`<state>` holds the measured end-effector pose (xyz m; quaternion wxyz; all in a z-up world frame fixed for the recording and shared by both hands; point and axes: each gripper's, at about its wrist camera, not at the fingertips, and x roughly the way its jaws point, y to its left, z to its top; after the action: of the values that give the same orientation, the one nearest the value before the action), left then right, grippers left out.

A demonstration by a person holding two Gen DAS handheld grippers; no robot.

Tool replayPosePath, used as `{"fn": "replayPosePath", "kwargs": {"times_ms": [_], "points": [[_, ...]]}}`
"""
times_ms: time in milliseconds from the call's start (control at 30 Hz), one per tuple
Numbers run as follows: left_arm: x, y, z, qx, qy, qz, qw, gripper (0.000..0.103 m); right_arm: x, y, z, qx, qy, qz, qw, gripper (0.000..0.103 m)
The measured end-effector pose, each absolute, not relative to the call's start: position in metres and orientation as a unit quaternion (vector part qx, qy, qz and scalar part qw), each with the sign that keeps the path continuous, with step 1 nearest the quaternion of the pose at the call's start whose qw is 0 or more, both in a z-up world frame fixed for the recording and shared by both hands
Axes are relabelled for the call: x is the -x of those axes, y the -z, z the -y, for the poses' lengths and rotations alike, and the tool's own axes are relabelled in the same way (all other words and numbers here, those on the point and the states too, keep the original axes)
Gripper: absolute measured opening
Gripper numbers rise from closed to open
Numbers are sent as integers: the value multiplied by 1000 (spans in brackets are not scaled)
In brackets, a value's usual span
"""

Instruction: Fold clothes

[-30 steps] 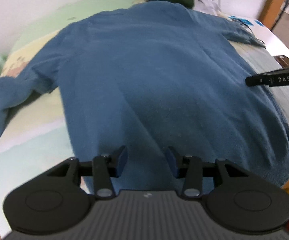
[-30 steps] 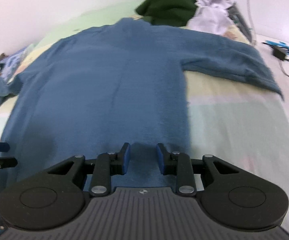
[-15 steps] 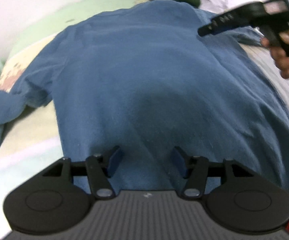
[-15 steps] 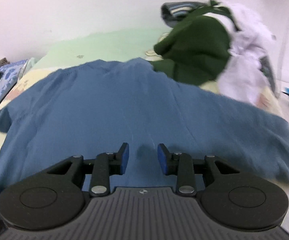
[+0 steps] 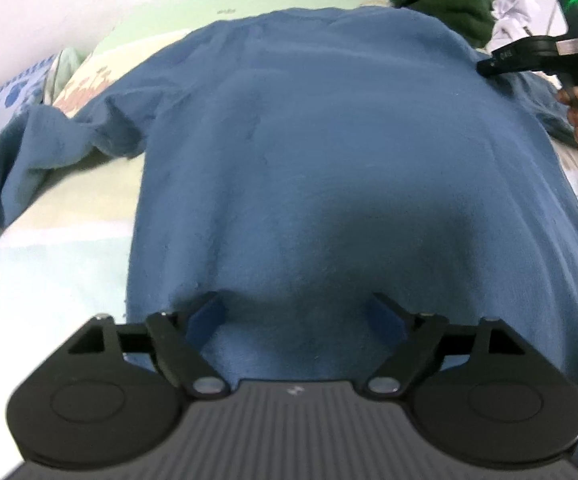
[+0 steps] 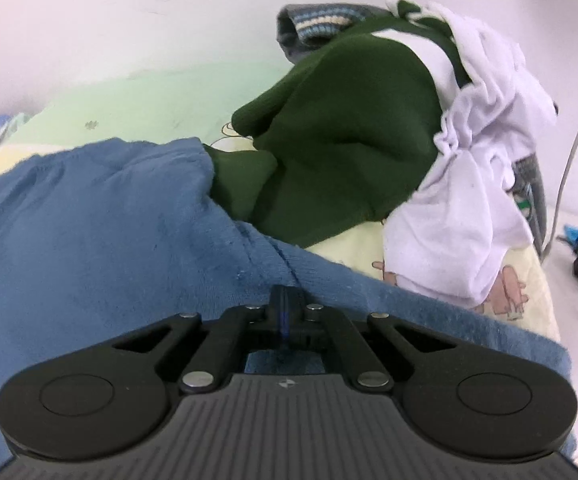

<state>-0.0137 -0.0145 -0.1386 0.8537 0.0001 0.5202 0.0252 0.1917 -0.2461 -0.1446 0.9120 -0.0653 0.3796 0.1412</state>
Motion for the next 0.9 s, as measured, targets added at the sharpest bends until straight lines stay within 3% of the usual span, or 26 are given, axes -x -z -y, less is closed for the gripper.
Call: {"fn": "replayPosePath", "kwargs": {"times_ms": [67, 133, 267, 333, 467, 600, 900], "points": [[9, 136, 19, -3, -23, -522, 853, 77, -187, 138, 257, 30, -156, -386, 909, 0], [5, 134, 25, -10, -19, -521, 853, 77, -168, 127, 287, 3, -140, -386, 912, 17], [-8, 131, 43, -29, -1, -516, 856, 77, -129, 108, 356, -50, -99, -384, 917, 25], [-16, 131, 55, -40, 12, -512, 858, 78, -109, 106, 399, -74, -53, -393, 915, 39], [-35, 130, 77, -67, 41, -504, 860, 79, -81, 120, 475, -163, 34, -450, 877, 41], [-48, 128, 100, -94, 69, -496, 861, 85, -65, 129, 505, -227, 78, -447, 862, 40], [-50, 134, 113, -98, 82, -495, 860, 88, -68, 135, 478, -72, 61, -438, 894, 41]]}}
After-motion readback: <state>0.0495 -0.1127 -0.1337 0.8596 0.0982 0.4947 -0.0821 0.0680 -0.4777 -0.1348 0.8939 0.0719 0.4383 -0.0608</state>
